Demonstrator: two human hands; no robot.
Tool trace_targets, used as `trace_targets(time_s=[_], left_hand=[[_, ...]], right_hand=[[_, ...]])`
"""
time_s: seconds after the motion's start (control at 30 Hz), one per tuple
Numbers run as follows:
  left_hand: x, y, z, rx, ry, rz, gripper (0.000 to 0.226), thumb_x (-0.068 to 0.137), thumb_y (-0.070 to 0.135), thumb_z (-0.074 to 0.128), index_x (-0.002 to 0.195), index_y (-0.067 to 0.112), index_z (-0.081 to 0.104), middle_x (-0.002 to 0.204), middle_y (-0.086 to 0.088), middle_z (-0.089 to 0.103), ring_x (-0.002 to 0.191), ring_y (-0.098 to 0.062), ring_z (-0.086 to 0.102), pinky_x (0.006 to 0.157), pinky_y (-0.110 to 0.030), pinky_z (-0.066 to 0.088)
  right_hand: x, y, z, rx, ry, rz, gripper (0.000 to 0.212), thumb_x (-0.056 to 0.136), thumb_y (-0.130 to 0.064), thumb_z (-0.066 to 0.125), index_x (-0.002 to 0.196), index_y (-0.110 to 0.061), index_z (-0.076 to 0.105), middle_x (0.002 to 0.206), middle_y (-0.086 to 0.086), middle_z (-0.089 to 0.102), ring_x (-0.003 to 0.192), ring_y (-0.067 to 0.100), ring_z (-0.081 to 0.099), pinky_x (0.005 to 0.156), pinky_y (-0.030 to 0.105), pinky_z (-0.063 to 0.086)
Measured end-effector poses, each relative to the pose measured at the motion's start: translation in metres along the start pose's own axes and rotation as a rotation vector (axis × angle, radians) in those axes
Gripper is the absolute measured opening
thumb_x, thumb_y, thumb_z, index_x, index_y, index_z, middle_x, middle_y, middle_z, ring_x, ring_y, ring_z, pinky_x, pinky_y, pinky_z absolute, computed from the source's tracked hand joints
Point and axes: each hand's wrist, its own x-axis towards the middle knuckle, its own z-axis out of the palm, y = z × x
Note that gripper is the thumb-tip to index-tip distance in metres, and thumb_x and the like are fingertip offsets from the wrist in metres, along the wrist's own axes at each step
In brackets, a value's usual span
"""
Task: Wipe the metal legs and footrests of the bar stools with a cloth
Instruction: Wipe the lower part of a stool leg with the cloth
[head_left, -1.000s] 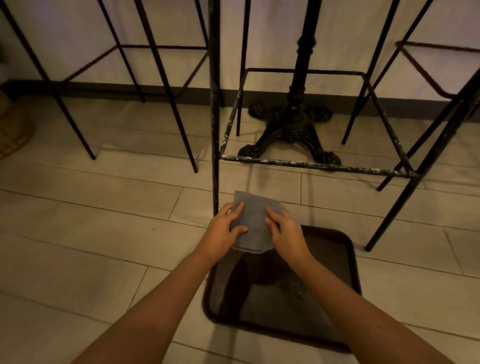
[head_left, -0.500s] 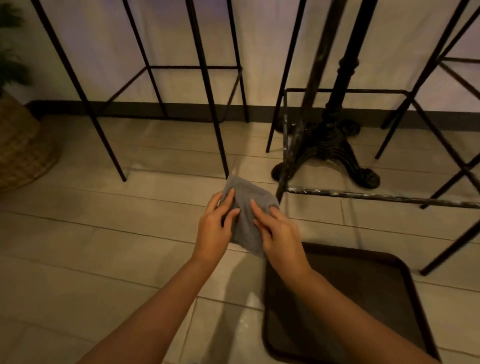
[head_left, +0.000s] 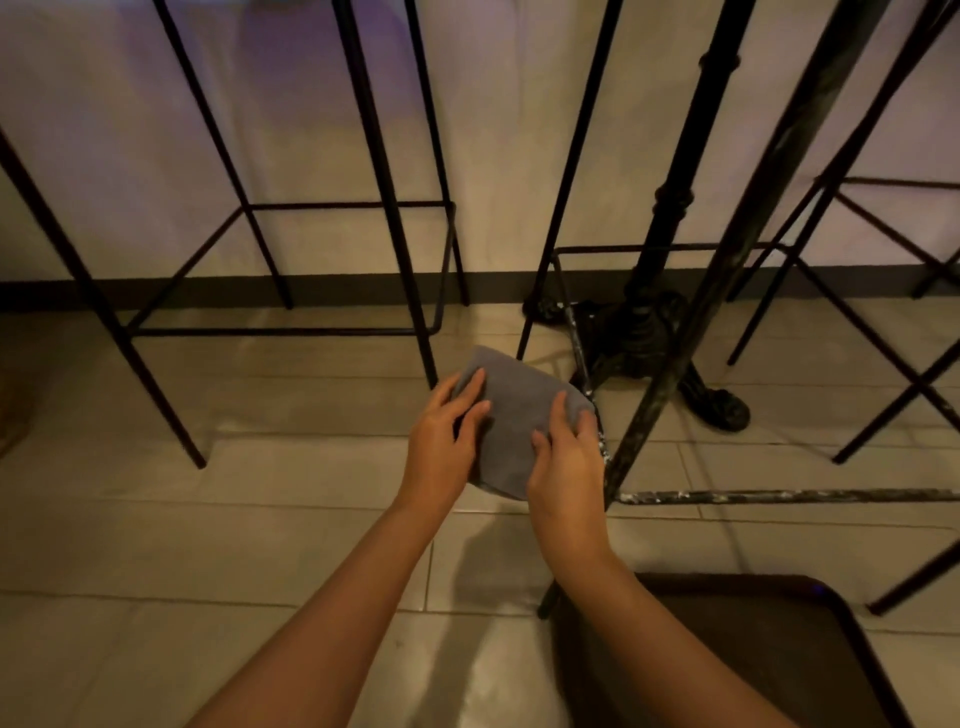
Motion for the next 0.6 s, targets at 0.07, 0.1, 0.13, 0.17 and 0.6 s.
trace_targets(time_s=[0.07, 0.1, 0.13, 0.17, 0.6], left_hand=[[0.020, 0.000, 0.013, -0.039, -0.009, 0.003, 0.036, 0.093, 0.015, 0.048, 0.129, 0.014, 0.050, 0.130, 0.002, 0.047, 0.114, -0.003, 0.044, 0.086, 0.004, 0.033], [0.029, 0.001, 0.018, -0.049, -0.008, 0.000, 0.035, 0.093, 0.017, 0.049, 0.128, 0.015, 0.052, 0.126, 0.005, 0.048, 0.111, -0.001, 0.044, 0.084, 0.005, 0.033], [0.036, 0.002, 0.022, -0.049, -0.006, 0.000, 0.034, 0.093, 0.018, 0.049, 0.127, 0.015, 0.053, 0.122, 0.008, 0.048, 0.109, 0.000, 0.044, 0.083, 0.006, 0.033], [0.043, 0.003, 0.024, -0.045, -0.006, 0.002, 0.033, 0.093, 0.020, 0.049, 0.126, 0.016, 0.054, 0.121, 0.008, 0.050, 0.109, -0.001, 0.045, 0.085, 0.004, 0.034], [0.104, -0.017, 0.049, 0.094, -0.150, -0.001, 0.035, 0.094, 0.026, 0.049, 0.128, 0.020, 0.052, 0.133, -0.002, 0.049, 0.122, -0.017, 0.038, 0.093, -0.020, 0.027]], right_hand=[[0.011, 0.002, -0.003, 0.064, 0.027, -0.017, 0.054, 0.093, -0.001, 0.040, 0.144, -0.006, 0.021, 0.145, 0.016, 0.024, 0.126, 0.027, 0.035, 0.098, 0.021, 0.028], [0.016, 0.001, -0.004, 0.099, 0.044, -0.028, 0.056, 0.090, 0.003, 0.041, 0.142, -0.007, 0.025, 0.143, 0.018, 0.026, 0.125, 0.032, 0.035, 0.098, 0.032, 0.032], [0.020, -0.002, -0.005, 0.112, 0.043, -0.023, 0.056, 0.089, 0.004, 0.040, 0.142, -0.009, 0.026, 0.142, 0.018, 0.028, 0.124, 0.034, 0.035, 0.097, 0.037, 0.034], [0.024, -0.005, -0.006, 0.150, 0.036, -0.019, 0.054, 0.090, 0.001, 0.039, 0.141, -0.011, 0.027, 0.141, 0.017, 0.031, 0.122, 0.032, 0.039, 0.093, 0.035, 0.038], [0.070, -0.004, 0.024, -0.191, 0.195, 0.238, 0.063, 0.087, -0.008, 0.048, 0.142, -0.010, 0.020, 0.137, 0.018, 0.027, 0.122, 0.033, 0.029, 0.097, 0.044, 0.031]])
